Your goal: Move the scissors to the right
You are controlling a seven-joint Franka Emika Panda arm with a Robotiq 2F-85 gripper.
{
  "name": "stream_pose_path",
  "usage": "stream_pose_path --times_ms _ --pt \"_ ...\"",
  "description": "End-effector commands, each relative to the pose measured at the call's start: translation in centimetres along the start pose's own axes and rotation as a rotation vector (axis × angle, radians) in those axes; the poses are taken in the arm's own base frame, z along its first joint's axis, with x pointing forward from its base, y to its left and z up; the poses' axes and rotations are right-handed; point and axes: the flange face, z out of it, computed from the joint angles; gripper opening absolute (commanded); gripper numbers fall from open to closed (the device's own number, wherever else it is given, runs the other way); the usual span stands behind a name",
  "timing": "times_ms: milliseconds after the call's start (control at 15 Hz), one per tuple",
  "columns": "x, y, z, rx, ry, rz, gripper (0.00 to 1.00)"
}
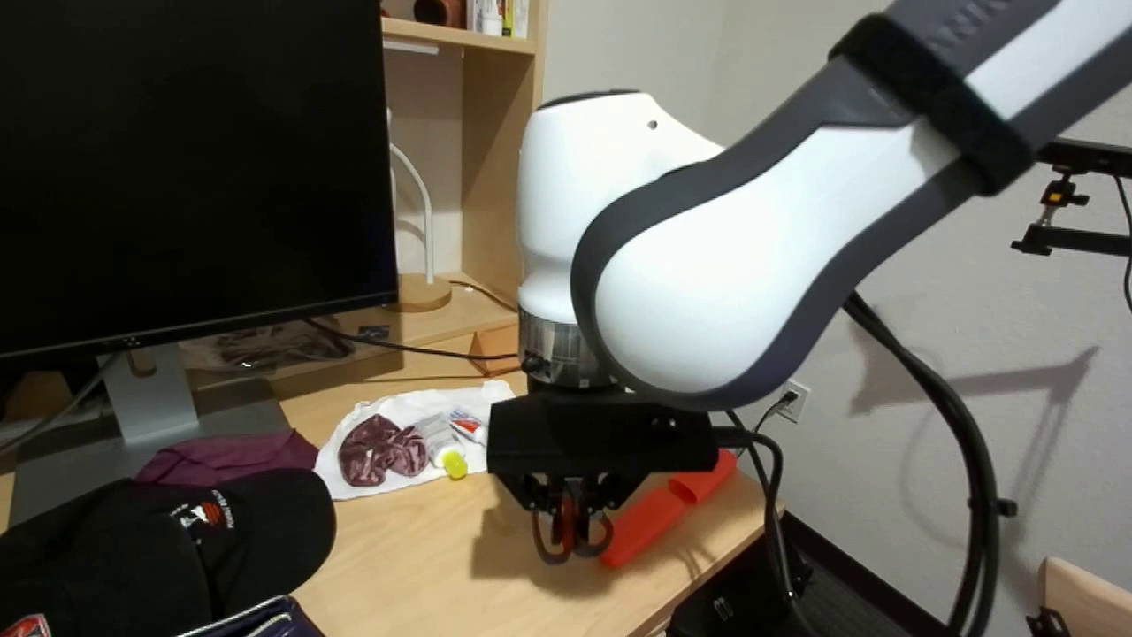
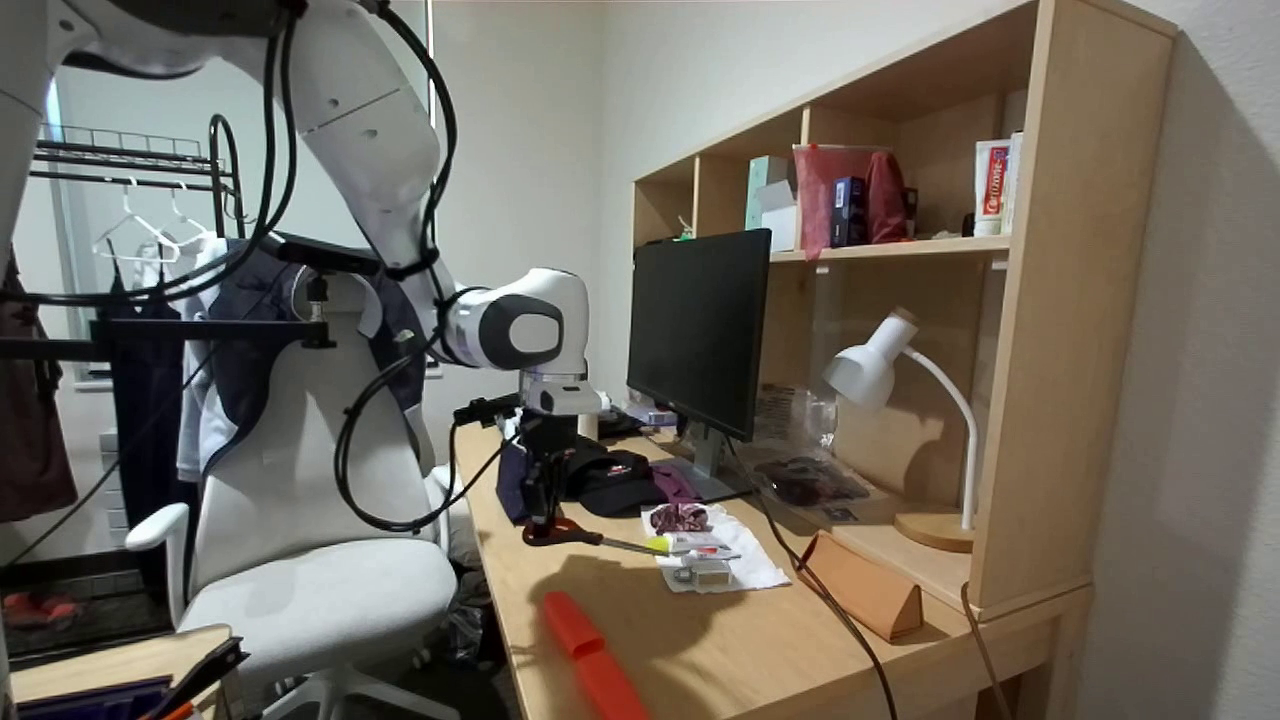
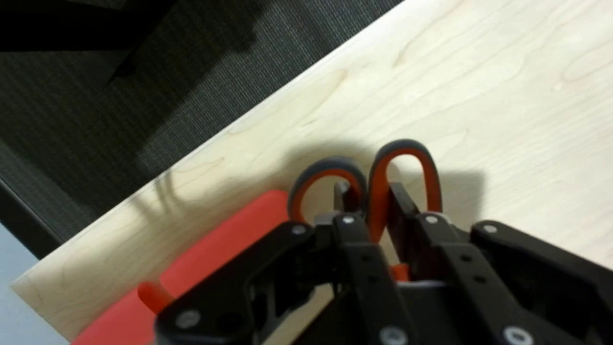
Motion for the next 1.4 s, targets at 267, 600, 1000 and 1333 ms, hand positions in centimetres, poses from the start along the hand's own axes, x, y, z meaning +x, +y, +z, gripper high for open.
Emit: stream_pose_path --times_ms 267,600,1000,1333 --pt "3.3 1.2 0.8 -0.059 0.025 0.413 0.12" --pt "5.7 2.5 1.3 -0.068 0.03 0.689 0.12" --pt "8.9 3.0 2.4 -0.063 0.045 0.968 0.12" --pt "11.5 2.4 3.1 -0.056 0.098 1.04 0.12"
